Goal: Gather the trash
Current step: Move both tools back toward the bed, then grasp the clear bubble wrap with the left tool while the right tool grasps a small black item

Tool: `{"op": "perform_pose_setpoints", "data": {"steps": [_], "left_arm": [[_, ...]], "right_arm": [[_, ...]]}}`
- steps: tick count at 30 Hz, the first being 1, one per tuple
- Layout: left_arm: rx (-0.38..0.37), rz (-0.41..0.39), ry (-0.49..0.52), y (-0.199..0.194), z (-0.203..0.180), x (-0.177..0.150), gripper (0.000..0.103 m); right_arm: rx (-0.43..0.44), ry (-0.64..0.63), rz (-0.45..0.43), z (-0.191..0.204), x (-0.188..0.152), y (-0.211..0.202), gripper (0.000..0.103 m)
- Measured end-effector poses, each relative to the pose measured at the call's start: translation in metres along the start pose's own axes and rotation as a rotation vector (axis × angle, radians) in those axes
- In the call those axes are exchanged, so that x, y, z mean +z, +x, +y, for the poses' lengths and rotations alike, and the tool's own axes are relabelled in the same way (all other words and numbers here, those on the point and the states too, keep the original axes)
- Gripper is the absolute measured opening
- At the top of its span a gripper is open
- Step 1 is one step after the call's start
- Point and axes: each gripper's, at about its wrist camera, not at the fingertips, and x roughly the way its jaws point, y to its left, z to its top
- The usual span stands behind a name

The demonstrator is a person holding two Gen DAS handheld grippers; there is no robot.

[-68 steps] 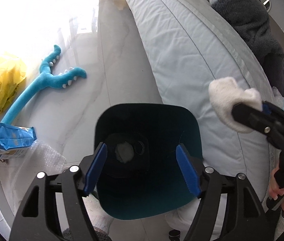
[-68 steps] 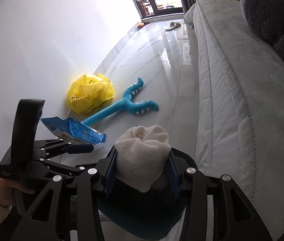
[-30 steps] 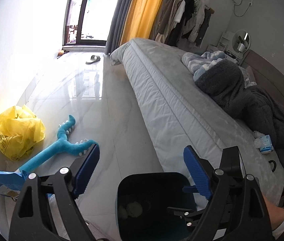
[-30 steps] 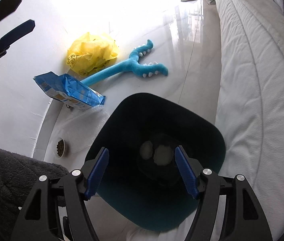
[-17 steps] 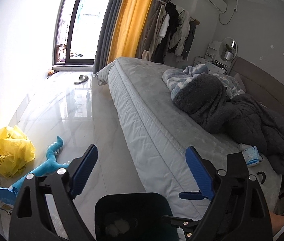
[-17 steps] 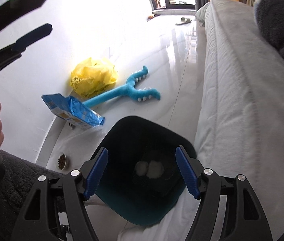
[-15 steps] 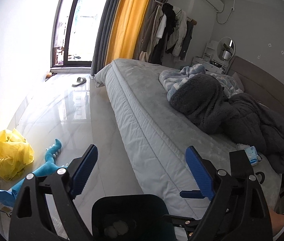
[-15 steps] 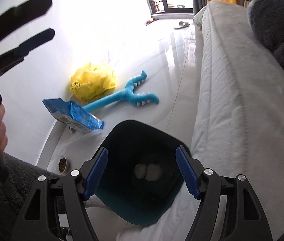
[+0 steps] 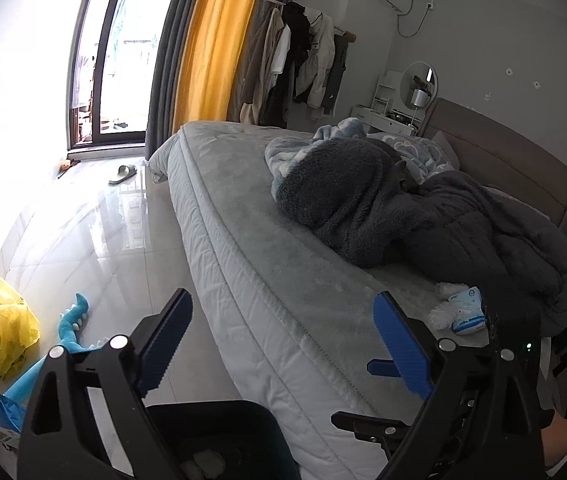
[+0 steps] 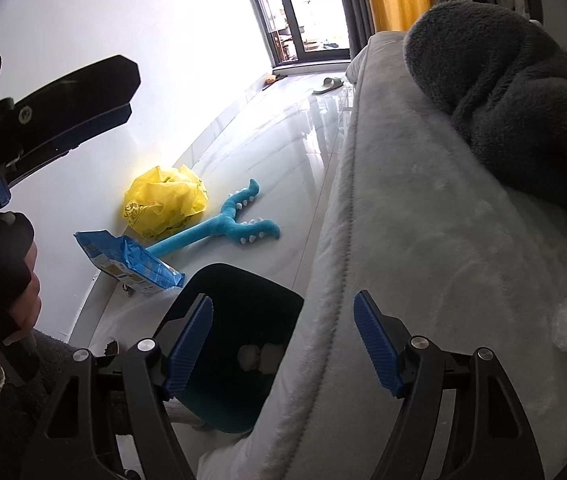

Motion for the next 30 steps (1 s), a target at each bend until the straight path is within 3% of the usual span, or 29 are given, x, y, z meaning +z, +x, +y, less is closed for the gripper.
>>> {"op": "perform_pose_setpoints", "data": {"steps": [30], "left_arm": [[-0.119,0.109,0.049,0.078,-0.11,-0.008,0.093]], "right_arm": [[-0.184,0.103,-0.06,-0.1,-0.059,-0.087,0.074]]}}
